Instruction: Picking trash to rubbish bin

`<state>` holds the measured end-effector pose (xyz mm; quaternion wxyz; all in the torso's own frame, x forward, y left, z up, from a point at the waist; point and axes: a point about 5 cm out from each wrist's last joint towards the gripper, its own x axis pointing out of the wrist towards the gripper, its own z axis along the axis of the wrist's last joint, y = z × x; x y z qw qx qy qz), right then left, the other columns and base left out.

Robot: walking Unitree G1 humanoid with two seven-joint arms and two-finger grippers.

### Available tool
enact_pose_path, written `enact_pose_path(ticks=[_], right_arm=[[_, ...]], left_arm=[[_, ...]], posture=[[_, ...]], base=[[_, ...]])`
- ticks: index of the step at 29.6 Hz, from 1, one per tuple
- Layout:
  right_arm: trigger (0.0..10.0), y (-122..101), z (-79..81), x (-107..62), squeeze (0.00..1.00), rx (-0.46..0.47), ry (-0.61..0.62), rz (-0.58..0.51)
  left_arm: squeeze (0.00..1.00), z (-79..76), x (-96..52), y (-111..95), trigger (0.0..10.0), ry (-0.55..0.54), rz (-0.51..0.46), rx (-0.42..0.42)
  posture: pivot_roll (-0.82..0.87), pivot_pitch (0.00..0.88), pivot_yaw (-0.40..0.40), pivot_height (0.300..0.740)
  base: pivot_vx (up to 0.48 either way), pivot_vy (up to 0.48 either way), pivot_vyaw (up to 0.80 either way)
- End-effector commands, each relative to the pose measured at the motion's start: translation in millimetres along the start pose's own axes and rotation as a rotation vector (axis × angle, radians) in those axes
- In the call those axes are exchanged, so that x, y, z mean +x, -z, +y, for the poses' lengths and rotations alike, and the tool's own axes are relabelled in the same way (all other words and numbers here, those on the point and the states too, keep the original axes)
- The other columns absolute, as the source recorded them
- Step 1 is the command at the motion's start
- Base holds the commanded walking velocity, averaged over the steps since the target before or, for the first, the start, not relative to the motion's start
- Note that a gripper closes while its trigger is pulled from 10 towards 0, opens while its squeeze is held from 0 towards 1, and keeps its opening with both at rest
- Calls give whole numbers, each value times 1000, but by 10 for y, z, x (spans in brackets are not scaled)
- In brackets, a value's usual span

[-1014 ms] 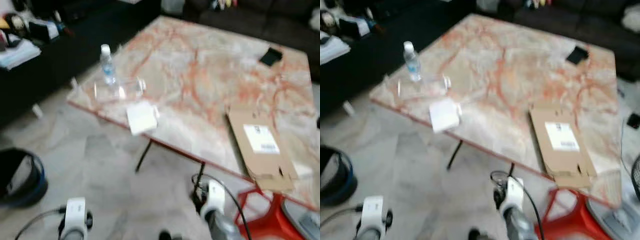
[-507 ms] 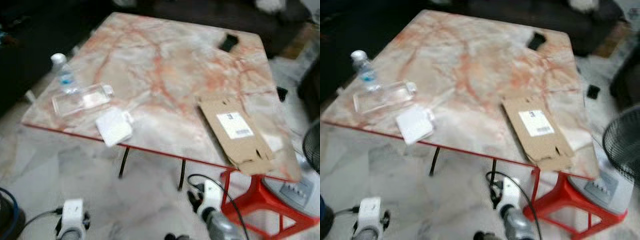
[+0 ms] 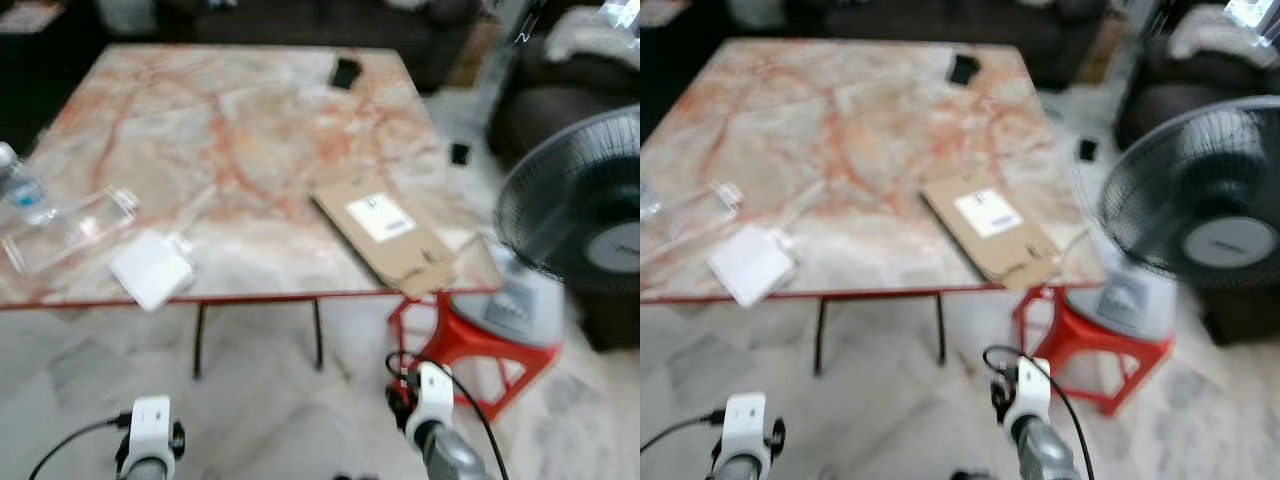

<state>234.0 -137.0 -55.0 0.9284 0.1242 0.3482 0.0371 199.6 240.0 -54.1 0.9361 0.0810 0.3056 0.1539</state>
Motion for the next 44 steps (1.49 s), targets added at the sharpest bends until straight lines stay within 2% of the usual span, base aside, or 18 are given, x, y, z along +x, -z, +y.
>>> enact_pose_path(ticks=[1,7,13,17,19,23,28,34,35,36,37,38,39,41,42,43,44], right_arm=[[10000,59,5,-12,0,2,0,22],[10000,65,10,-13,0,6,0,22],[10000,73,5,-16,0,-4,7,25],[10000,77,4,-18,0,-10,5,25],[10000,74,0,-18,0,-11,6,22],[10000,60,10,-15,0,-11,-3,13],[10000,72,18,-17,0,-11,-4,17],[10000,73,13,-19,0,-18,0,15],[10000,66,11,-19,0,-21,-1,8],[10000,61,8,-22,0,-33,-8,0],[10000,61,8,-22,0,-33,-8,0],[10000,61,2,-26,0,-40,-12,-4],[10000,61,2,-26,0,-40,-12,-4],[10000,73,-28,-37,0,-40,-5,-4],[10000,85,-43,-43,0,-39,1,2],[10000,90,-53,-46,0,-43,3,4],[10000,90,-53,-46,0,-43,3,4]], left_arm=[[0,18,0,-1,10000,1,-5,7],[0,-20,38,-130,10000,22,-60,23],[0,-95,73,-315,10000,60,-153,81],[0,-165,81,-479,10000,89,-251,173],[0,-208,73,-608,10000,86,-343,314],[0,-192,48,-652,10000,60,-407,460],[0,-159,-25,-590,10000,82,-449,589],[0,-81,-79,-520,10000,59,-450,539],[0,-66,-89,-482,10000,62,-435,506],[0,-38,-90,-412,10000,57,-382,390],[0,-38,-90,-412,10000,57,-382,390],[0,-8,-85,-347,10000,41,-333,297],[0,-8,-85,-347,10000,41,-333,297],[0,68,-61,-205,10000,-12,-213,145],[0,99,-50,-138,10000,-32,-157,95],[0,124,-45,-69,10000,-48,-103,57],[0,124,-45,-69,10000,-48,-103,57]], posture=[[135,160,-55,740],[136,160,-52,740],[137,161,-51,740],[136,163,-46,740],[140,163,-43,740],[136,161,-39,740],[140,155,-34,740],[144,150,-30,740],[142,149,-29,740],[136,147,-29,740],[136,147,-29,740],[133,145,-29,740],[133,145,-29,740],[131,142,-32,740],[134,140,-33,740],[131,143,-36,740],[131,143,-36,740]], base=[[0,0,-744],[0,0,-680],[0,0,0],[0,0,0],[0,0,0],[0,0,0],[0,0,0],[0,0,0],[0,0,0],[0,0,0],[0,0,0],[0,0,0],[0,0,0],[0,0,0],[0,0,0],[0,0,0],[0,0,0]])
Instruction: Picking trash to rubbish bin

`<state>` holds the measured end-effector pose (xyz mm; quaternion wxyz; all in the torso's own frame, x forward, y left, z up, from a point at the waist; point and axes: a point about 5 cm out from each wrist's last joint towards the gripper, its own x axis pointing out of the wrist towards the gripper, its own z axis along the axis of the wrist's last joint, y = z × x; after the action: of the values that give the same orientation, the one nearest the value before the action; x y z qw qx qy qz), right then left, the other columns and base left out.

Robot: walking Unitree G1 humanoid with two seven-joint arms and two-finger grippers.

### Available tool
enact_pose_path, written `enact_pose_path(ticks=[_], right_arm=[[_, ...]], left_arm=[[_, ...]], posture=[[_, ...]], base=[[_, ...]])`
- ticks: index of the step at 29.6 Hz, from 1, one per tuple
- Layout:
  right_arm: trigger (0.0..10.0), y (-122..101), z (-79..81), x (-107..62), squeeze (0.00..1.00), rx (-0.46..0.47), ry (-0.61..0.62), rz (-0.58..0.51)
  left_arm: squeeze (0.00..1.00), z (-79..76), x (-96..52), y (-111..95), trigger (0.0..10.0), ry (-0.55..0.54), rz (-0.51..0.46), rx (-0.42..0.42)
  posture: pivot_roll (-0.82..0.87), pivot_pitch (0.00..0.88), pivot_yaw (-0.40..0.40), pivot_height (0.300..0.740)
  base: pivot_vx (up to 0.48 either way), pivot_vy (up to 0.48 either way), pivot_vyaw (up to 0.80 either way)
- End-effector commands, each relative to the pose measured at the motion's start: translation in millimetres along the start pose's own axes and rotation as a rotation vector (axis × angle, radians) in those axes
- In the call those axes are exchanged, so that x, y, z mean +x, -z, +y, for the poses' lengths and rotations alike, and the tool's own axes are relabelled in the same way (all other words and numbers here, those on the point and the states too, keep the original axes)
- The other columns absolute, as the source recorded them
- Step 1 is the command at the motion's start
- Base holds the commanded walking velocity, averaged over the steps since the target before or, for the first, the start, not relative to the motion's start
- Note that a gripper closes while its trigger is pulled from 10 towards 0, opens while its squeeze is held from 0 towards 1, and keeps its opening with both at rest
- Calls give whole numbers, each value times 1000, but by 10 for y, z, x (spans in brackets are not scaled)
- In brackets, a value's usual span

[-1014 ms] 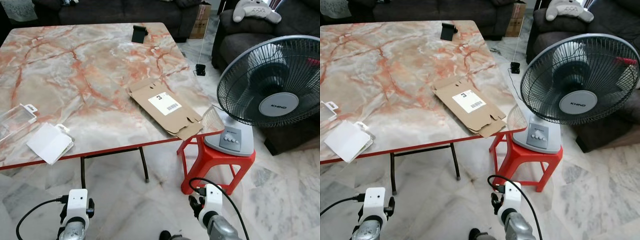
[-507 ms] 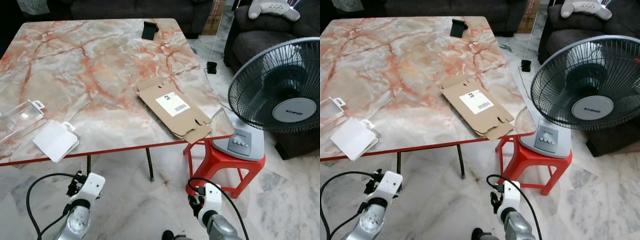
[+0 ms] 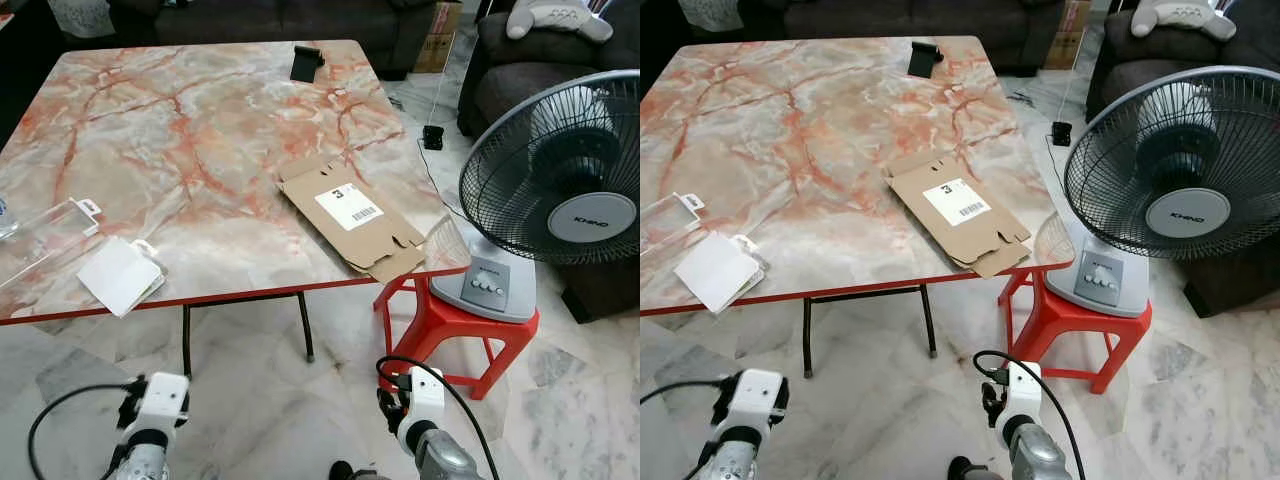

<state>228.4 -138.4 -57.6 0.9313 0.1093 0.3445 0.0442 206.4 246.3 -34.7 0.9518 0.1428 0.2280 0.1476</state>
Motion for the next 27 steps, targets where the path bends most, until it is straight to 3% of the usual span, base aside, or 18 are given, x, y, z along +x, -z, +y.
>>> enact_pose_path(ticks=[1,6,13,15,19,20,23,27], right_arm=[[10000,20,-25,-14,0,-13,0,2],[10000,-42,-77,-16,0,-1,13,-36],[10000,-81,-153,-37,0,16,26,-77],[10000,-179,-224,-78,0,-45,12,-173],[10000,-225,-252,-104,0,-81,3,-219],[10000,-320,-308,-184,0,-163,-23,-322],[10000,-422,-380,-338,0,-212,-30,-444],[10000,-524,-357,-507,0,-256,-49,-532]], left_arm=[[0,22,-37,113,10000,-11,62,-22],[0,7,-78,43,10000,2,-23,19],[0,76,-158,19,10000,-32,-81,7],[0,173,-294,-28,10000,-72,-161,-10],[0,214,-359,-50,10000,-88,-192,-20],[0,265,-485,-137,10000,-105,-256,-22],[0,304,-637,-309,10000,-117,-329,-17],[0,323,-696,-506,10000,-121,-404,13]], posture=[[130,146,-38,740],[134,154,-40,740],[133,160,-42,740],[150,175,-53,740],[150,175,-53,740],[144,189,-59,740],[137,199,-62,740],[137,203,-66,740]], base=[[0,0,0],[0,0,0],[0,0,0],[0,0,0],[0,0,0],[0,0,0],[0,0,0],[0,0,0]])
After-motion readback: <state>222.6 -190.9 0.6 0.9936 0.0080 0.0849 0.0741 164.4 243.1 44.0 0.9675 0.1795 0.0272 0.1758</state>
